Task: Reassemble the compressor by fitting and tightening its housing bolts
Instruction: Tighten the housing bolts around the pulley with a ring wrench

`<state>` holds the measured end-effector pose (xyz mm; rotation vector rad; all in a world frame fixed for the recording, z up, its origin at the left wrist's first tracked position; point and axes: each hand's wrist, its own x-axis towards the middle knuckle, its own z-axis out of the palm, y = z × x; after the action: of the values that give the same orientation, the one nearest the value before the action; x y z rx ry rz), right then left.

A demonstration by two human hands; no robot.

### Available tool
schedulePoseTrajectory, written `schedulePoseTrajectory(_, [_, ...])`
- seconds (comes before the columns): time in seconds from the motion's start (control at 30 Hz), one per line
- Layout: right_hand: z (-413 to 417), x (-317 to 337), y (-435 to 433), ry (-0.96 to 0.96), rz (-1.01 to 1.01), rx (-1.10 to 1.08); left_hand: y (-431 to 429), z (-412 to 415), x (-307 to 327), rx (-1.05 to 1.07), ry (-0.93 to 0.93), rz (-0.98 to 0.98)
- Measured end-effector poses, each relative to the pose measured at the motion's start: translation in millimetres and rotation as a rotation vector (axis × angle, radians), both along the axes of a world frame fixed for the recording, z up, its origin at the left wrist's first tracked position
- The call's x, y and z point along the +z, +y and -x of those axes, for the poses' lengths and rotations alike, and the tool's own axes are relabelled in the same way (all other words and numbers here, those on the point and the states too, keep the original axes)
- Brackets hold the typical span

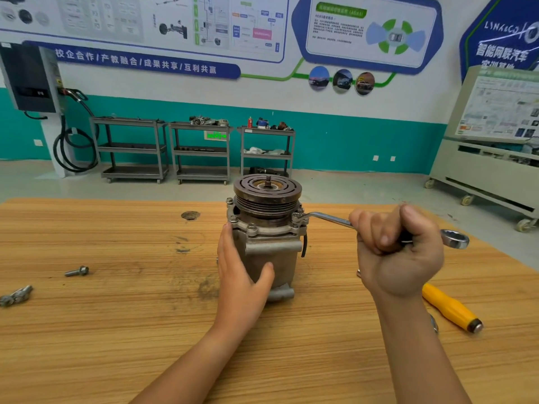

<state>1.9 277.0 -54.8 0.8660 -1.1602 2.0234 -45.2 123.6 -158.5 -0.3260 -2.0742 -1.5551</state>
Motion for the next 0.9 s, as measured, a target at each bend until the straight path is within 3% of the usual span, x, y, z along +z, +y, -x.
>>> schedulePoseTrajectory(0.23, [8,7,22,-0.145,0.081,0.012,-1,1,0,0.003,-0.008,0.003])
schedulePoseTrajectory(0.57, [-3,-13,9,0.011,-0.132,-0.050,-1,-1,3,0.000,0.021,0.013])
schedulePoseTrajectory(0.7, [4,-17,30,-0.170,0.047,-0.108,-1,-2,4,-0.017,0.013,0.008])
schedulePoseTrajectory(0.9, [49,10,41,-0.404,0.390,-0.014,-2,-1,3,-0.008,0.008,0.013])
